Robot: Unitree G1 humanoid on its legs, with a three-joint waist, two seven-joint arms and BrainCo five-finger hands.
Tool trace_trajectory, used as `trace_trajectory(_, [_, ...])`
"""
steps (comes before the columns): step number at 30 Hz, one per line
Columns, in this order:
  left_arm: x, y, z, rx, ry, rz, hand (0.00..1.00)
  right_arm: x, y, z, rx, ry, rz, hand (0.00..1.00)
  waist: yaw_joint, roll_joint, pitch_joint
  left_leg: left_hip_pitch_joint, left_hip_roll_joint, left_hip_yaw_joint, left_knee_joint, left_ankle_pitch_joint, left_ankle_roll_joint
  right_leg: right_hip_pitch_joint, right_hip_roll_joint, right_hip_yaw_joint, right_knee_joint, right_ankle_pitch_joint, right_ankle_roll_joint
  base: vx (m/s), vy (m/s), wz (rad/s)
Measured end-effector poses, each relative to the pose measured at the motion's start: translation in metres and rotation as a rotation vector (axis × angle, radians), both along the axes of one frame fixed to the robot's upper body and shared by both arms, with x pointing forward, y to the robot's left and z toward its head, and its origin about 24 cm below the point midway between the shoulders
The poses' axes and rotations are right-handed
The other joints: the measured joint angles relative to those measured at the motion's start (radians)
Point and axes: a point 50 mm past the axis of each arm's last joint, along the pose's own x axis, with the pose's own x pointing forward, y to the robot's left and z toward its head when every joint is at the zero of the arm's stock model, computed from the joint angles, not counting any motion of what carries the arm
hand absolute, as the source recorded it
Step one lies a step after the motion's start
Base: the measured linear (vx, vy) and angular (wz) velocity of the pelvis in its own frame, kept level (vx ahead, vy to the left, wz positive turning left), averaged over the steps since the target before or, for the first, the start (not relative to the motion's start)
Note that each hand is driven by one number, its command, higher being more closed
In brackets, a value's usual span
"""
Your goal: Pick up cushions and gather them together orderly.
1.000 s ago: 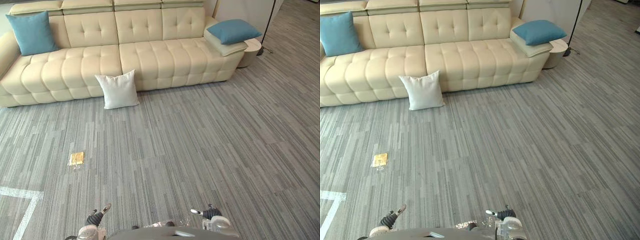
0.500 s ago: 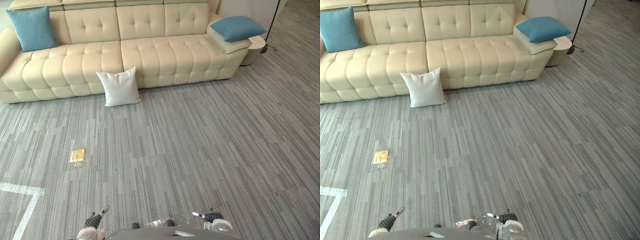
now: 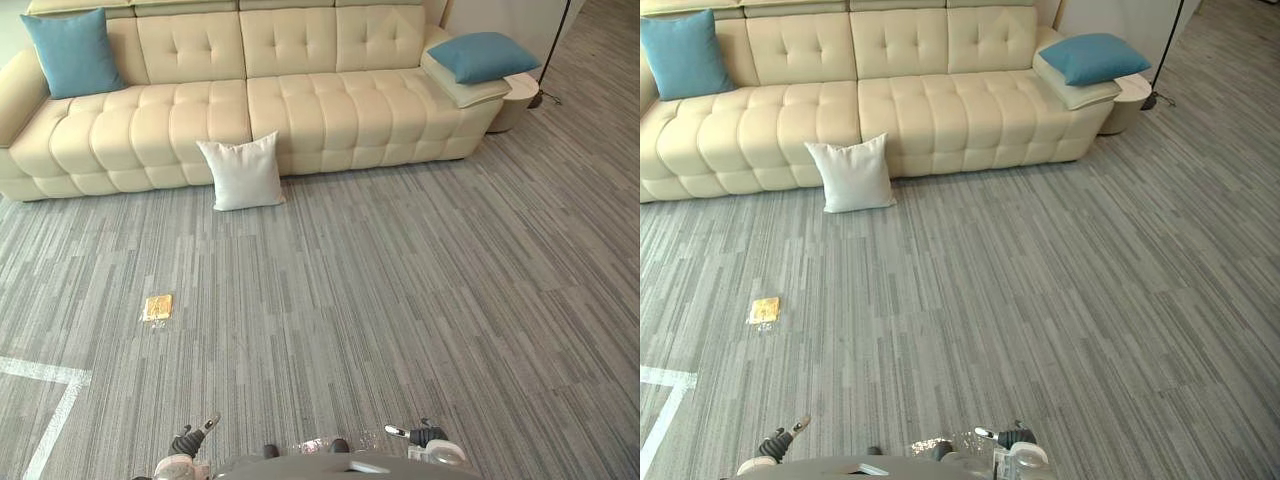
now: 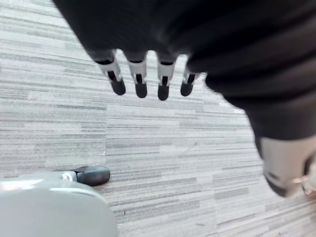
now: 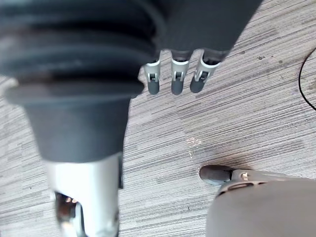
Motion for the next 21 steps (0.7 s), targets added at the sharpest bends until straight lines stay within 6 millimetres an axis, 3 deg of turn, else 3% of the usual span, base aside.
trace_trajectory(21, [0.0069,0.0005,0.0015,0.021,-0.001,-0.090,0.00,-0.0072,-0.0025,-0.0021,0.027,0.006,-0.083,0.00,0.001,-0.002,0.021,-0.041,0.000,-0.001,0.000,0.004,-0.002,-0.037,-0.001,-0.010,0.000,-0.002,-0.003,-0.03,-0.006,0.01])
